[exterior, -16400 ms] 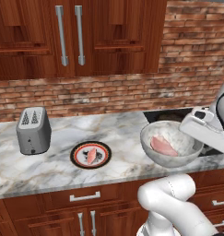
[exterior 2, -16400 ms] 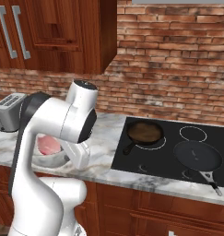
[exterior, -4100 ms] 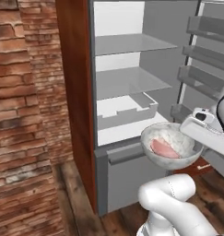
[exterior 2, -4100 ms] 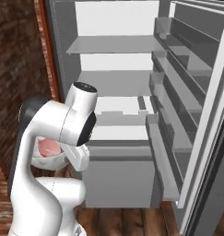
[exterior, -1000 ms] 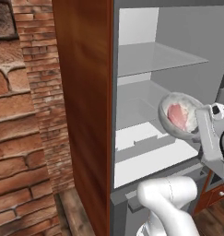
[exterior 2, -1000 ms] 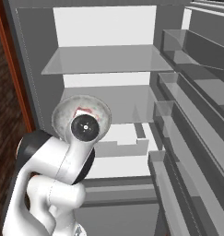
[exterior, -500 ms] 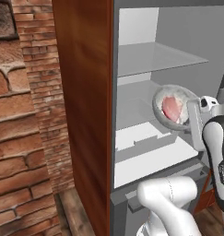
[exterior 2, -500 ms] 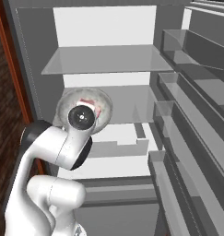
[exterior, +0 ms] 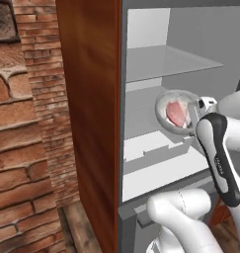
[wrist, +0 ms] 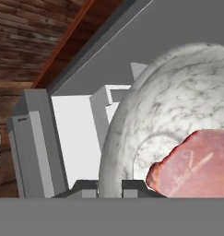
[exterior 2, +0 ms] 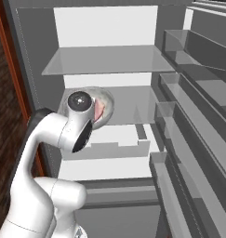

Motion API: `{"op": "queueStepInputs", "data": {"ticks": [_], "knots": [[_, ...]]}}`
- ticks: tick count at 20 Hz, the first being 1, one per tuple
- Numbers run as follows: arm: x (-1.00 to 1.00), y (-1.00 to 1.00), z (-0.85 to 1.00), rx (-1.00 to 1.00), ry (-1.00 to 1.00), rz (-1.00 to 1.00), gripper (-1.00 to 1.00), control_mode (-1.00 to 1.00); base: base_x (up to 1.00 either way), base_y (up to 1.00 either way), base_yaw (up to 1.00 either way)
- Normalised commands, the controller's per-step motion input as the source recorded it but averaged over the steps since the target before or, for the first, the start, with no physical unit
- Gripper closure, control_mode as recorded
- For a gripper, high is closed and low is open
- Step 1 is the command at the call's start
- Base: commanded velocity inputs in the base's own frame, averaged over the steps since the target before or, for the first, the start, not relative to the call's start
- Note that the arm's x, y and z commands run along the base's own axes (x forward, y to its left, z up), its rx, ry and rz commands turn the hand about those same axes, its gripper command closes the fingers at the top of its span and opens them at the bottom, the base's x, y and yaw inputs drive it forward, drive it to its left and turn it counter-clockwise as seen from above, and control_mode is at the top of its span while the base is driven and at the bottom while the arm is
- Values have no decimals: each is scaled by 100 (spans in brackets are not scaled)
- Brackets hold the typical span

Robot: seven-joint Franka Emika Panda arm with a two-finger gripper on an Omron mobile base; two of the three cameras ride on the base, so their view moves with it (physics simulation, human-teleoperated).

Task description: Place one of the steaks on the plate and the other in the bowl. Then place the bowl in the fridge.

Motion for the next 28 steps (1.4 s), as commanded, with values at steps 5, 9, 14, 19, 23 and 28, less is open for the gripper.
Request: {"op": "queueStepInputs", "data": {"ticks": [5,9,14,19,23,28], "knots": [[19,-6,-10,-3,13,0,100,-100,0,0,0],[11,0,-3,-2,7,0,100,-100,0,0,0],[31,0,-14,-6,6,0,100,-100,0,0,0],[45,0,-20,-6,0,0,100,-100,0,0,0],[42,0,-15,-3,0,0,100,-100,0,0,0],[38,0,-14,-1,0,0,100,-100,0,0,0]]}}
